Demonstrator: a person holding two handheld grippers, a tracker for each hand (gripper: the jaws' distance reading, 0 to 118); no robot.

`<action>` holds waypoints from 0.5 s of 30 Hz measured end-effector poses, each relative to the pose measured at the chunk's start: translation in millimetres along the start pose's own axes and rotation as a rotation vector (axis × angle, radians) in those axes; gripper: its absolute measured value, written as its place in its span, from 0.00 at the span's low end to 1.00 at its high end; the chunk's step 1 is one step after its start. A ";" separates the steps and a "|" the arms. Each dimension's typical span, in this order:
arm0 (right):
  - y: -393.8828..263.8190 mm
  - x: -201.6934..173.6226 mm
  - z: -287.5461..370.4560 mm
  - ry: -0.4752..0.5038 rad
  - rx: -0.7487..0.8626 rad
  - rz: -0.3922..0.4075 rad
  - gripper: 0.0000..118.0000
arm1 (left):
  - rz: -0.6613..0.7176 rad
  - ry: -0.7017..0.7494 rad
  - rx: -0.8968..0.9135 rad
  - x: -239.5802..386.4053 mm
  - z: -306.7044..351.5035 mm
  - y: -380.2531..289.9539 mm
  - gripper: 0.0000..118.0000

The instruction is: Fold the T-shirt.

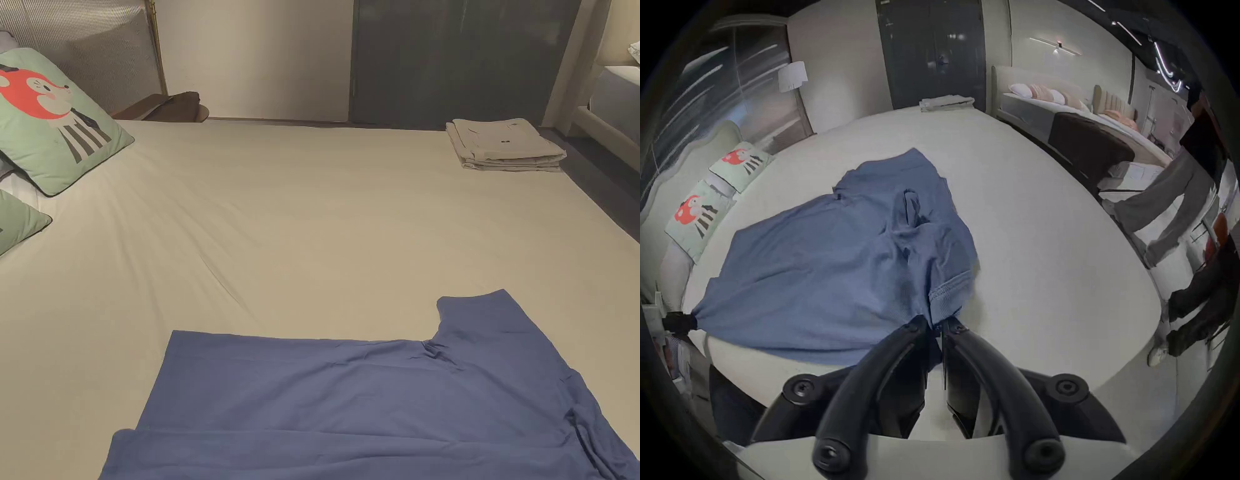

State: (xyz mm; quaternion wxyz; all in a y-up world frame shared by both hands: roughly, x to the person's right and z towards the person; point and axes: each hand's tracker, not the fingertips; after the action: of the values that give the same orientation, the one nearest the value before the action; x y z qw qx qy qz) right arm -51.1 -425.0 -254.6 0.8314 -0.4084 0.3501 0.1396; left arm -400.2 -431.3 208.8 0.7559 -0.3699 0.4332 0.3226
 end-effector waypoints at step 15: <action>5.3 -2.0 7.8 -0.017 0.204 0.013 0.75 | -0.020 -0.050 0.295 12.9 21.3 11.6 0.93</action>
State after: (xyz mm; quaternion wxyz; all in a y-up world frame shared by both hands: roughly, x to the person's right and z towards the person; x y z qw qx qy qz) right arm -51.6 -415.5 -253.0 0.8707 -0.3183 0.3580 0.1120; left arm -395.4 -405.3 201.5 0.8158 -0.2511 0.4533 0.2568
